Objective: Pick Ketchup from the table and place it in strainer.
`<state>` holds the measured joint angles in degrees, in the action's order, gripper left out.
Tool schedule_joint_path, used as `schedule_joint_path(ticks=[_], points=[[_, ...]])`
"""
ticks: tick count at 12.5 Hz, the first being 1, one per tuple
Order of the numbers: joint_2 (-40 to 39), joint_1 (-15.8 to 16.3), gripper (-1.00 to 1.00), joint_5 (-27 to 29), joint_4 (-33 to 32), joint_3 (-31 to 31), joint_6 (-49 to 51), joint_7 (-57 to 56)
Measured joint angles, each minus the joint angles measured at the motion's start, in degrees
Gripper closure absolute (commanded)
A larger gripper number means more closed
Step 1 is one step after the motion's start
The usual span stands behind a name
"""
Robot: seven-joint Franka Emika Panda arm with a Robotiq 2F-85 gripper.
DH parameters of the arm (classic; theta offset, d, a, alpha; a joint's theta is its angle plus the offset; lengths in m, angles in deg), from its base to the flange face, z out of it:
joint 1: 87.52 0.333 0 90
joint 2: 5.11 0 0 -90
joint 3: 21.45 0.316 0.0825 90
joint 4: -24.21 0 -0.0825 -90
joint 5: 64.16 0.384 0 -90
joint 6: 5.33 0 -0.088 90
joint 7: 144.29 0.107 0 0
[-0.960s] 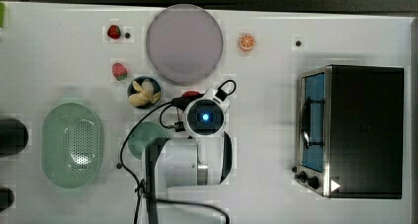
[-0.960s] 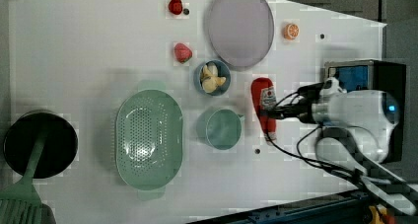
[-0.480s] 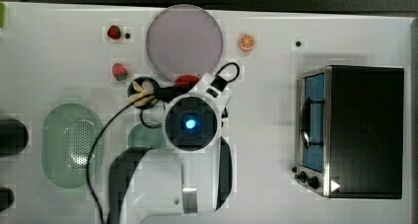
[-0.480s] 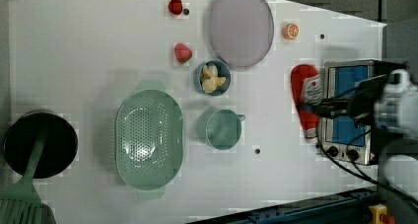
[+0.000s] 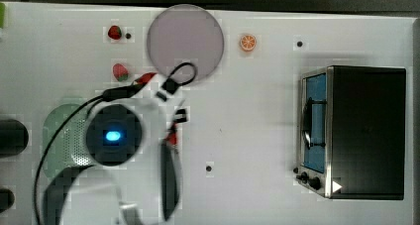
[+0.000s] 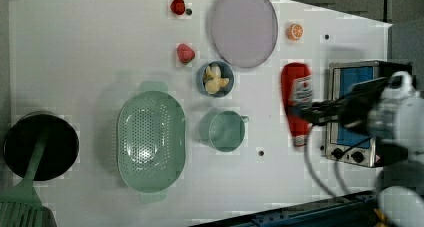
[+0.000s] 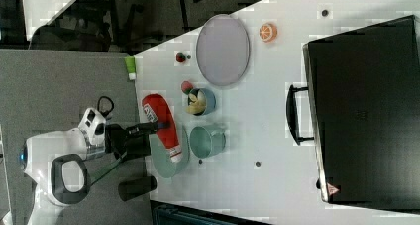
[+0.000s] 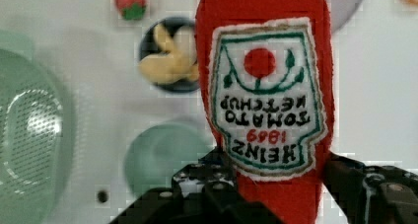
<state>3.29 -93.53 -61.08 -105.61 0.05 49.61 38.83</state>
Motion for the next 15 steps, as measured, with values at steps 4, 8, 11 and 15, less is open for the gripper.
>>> schedule_joint_path(ticks=[4, 8, 11, 15], points=[[-4.88, 2.51, -0.09, 0.17, -1.12, 10.62, -2.1, 14.32], [-10.13, 4.65, -0.09, 1.24, -0.9, 17.97, -12.31, 25.43], [-16.45, 5.44, -0.09, 1.27, -0.22, 20.69, -21.57, 32.57], [-26.42, 6.02, -0.09, 0.71, -0.34, 20.55, -30.47, 38.15]])
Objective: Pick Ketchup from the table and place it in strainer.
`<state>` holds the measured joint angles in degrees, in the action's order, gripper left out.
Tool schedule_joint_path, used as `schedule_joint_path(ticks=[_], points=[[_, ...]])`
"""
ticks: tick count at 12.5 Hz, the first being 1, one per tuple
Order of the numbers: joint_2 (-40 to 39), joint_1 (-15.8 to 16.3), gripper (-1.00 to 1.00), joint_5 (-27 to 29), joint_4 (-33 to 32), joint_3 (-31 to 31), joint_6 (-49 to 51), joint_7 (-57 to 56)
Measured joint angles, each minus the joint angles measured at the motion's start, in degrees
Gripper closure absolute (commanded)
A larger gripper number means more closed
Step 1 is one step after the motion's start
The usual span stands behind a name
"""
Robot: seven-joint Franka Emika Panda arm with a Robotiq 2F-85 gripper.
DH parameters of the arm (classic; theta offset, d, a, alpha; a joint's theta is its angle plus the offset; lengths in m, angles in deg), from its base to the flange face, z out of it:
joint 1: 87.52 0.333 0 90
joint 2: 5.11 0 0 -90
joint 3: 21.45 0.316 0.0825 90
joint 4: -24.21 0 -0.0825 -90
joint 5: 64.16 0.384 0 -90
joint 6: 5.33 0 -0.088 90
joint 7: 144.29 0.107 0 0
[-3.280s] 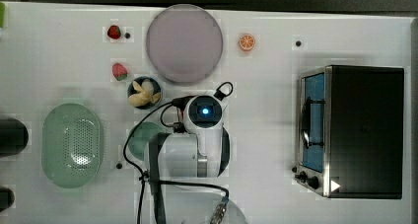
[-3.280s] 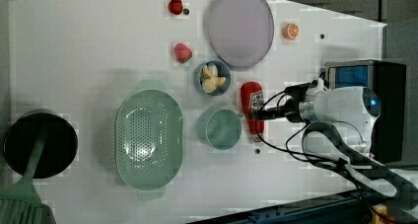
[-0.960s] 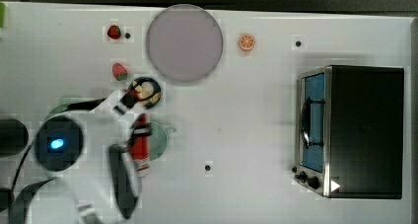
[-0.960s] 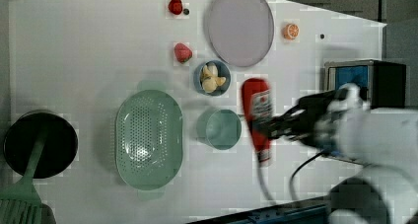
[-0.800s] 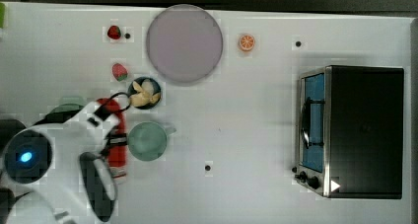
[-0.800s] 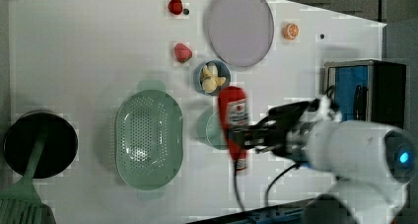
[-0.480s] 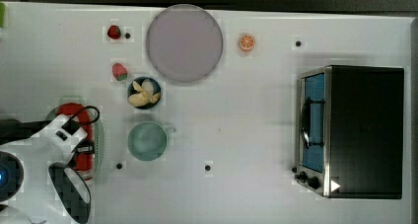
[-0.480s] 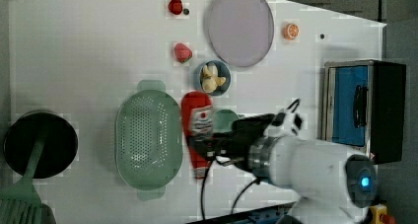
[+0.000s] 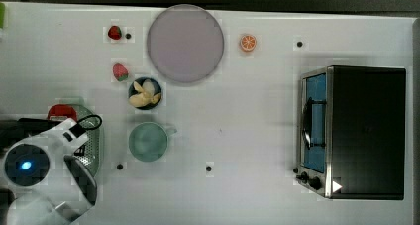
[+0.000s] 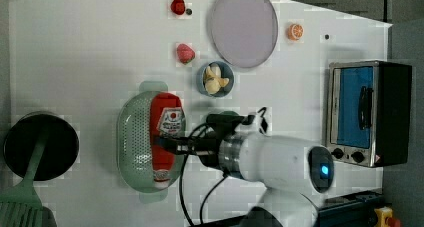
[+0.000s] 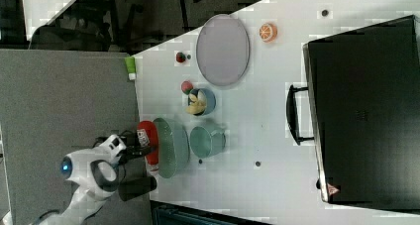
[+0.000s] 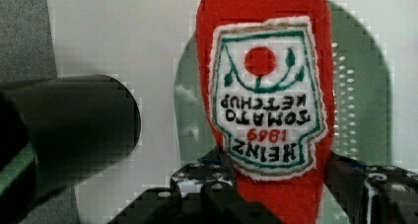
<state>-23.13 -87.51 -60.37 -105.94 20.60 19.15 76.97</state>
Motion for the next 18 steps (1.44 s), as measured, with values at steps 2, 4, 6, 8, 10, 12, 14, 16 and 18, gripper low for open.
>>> schedule_joint_path(ticks=[2, 4, 6, 8, 10, 12, 14, 16, 18], points=[[-4.73, 0.18, -0.38, -0.58, -0.56, -0.36, -3.02, 0.34], [-6.84, 0.58, -0.82, -0.73, -1.57, -1.26, -4.14, 0.73], [-6.5, 0.51, -1.0, -0.8, -1.9, -1.51, -4.08, 0.91], [-4.41, 0.24, -1.0, -0.84, -1.79, -1.43, -3.75, 1.8], [-0.04, -0.87, -1.0, -0.84, -1.68, -1.43, -1.4, 1.99], [6.16, -3.92, -1.0, -0.71, -1.12, -1.4, 3.25, 2.04], [12.1, -6.97, -1.0, -0.79, 0.22, -3.02, 9.2, 2.04], [18.3, -10.11, -1.0, -0.77, 1.01, -6.74, 14.83, 2.04], [22.47, -12.07, -1.0, -0.77, 3.58, -12.2, 24.14, 2.05]])
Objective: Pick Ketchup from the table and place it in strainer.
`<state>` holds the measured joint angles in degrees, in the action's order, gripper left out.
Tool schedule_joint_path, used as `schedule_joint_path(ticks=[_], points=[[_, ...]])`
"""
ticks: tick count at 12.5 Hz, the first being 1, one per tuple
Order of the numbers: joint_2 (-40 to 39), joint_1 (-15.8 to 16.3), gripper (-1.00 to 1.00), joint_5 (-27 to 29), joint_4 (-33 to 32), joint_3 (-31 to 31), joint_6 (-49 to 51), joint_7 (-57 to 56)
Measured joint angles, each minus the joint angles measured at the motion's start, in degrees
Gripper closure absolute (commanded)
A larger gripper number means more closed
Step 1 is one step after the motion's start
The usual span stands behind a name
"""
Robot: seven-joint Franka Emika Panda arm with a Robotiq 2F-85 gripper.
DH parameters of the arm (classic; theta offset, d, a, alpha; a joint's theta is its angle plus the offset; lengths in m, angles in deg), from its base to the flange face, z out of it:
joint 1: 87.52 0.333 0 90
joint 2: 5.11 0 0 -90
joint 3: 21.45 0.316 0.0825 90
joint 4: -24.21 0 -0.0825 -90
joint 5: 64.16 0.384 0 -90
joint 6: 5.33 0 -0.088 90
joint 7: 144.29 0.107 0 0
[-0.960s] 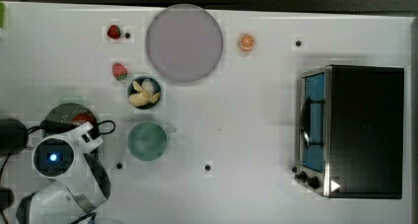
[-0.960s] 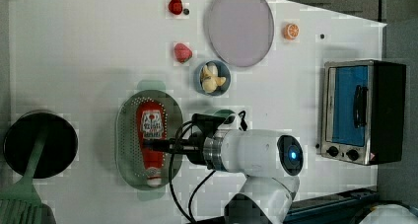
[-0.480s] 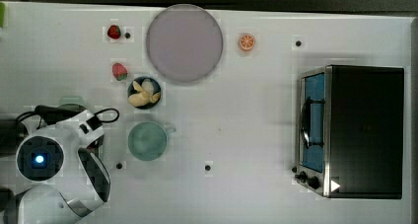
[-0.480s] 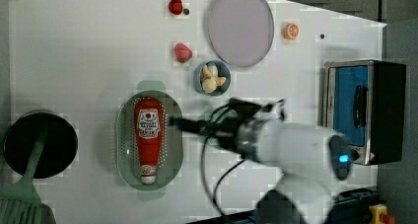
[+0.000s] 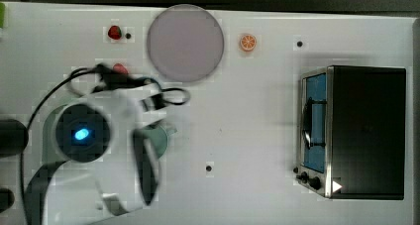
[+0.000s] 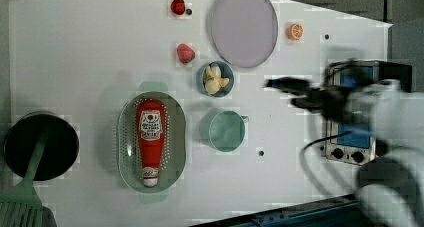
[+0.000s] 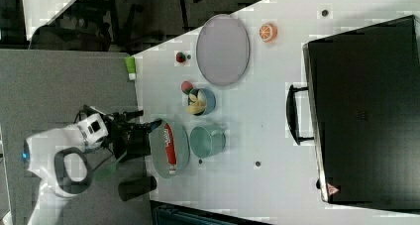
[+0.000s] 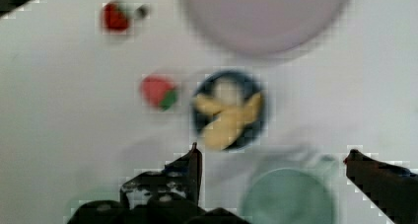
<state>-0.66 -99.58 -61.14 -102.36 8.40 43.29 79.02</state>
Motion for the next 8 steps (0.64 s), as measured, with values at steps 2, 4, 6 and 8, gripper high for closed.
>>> schedule_joint_path(ticks=[2, 4, 6, 8], points=[[2.7, -1.32, -1.0, 0.48, 3.47, -5.64, 9.99, 0.0], [5.11, -2.08, -1.0, 2.87, 7.72, -11.64, 21.37, 0.0], [7.75, -3.56, -1.0, 2.66, 11.19, -15.6, 29.88, 0.0], [7.83, -5.36, -1.0, 2.8, 16.79, -16.68, 36.22, 0.13]])
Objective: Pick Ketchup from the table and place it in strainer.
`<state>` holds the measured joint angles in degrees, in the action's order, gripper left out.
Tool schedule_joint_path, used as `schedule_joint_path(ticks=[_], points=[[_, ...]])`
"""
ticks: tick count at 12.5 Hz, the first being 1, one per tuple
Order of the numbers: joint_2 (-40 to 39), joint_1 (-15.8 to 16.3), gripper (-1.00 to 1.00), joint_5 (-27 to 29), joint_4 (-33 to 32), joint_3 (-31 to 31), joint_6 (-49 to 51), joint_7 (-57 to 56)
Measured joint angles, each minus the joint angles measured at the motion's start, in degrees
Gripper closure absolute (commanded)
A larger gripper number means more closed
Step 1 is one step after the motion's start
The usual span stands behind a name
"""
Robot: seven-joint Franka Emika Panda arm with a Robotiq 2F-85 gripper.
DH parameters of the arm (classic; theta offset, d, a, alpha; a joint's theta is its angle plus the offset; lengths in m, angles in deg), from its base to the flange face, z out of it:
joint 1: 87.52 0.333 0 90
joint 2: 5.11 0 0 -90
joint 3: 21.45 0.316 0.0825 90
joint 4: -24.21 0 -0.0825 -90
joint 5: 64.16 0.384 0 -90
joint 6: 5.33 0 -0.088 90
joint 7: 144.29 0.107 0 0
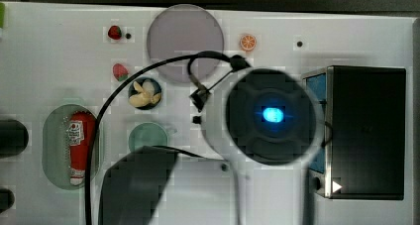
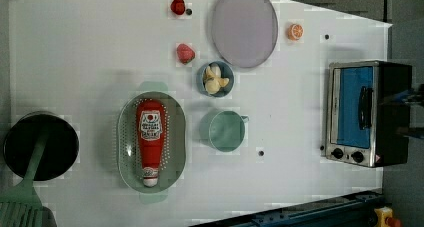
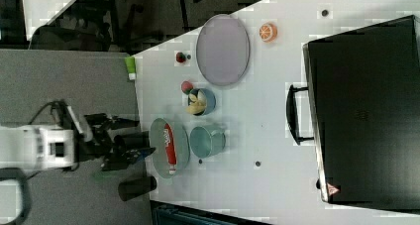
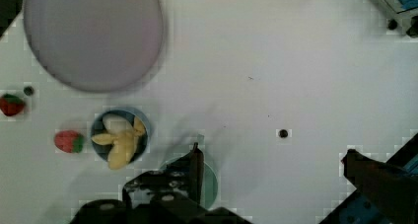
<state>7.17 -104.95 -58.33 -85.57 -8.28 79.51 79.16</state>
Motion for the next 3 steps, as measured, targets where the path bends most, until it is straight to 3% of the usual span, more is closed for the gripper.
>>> schedule_joint_path(ticks=[3], points=[[0.2, 0.35, -1.0, -0.54, 3.25, -0.31, 2.6, 0.17]])
